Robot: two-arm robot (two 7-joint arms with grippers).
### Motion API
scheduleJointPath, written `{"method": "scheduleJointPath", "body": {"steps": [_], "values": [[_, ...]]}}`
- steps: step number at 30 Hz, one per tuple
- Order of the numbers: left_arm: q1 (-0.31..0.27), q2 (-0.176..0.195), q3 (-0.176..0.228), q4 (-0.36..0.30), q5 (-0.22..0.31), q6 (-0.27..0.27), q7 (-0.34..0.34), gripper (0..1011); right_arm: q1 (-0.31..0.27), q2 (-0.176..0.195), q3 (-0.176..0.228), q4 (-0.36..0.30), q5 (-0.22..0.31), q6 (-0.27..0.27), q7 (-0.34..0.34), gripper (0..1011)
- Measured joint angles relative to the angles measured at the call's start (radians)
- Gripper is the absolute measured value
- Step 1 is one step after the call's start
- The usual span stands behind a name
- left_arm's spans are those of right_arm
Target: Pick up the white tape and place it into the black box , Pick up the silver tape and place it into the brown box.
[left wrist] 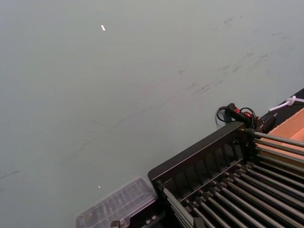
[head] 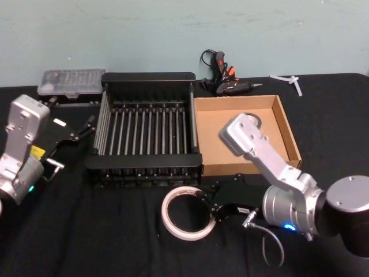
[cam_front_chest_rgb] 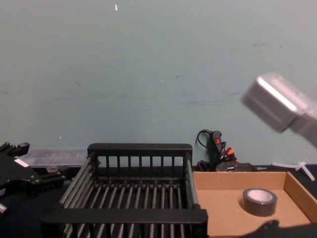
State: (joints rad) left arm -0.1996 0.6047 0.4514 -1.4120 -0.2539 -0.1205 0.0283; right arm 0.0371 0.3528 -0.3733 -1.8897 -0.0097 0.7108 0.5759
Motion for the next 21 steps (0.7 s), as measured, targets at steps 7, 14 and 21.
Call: {"method": "scheduleJointPath", "body": {"steps": [7, 14, 21], "values": [[0.0, 0.0, 0.0, 0.0, 0.0, 0.0, 0.0, 1001, 0.001, 0.012, 0.027, -0.028, 0.042, -0.066, 0.008, 91], [0.0, 0.0, 0.0, 0.0, 0.0, 0.0, 0.0, 1001, 0.024, -0.006, 0.058, -0.032, 0.079, -0.154, -0.014, 91], [0.0, 0.0, 0.0, 0.0, 0.0, 0.0, 0.0, 1001, 0.073, -0.026, 0.066, 0.006, 0.093, -0.219, -0.045, 91]]}}
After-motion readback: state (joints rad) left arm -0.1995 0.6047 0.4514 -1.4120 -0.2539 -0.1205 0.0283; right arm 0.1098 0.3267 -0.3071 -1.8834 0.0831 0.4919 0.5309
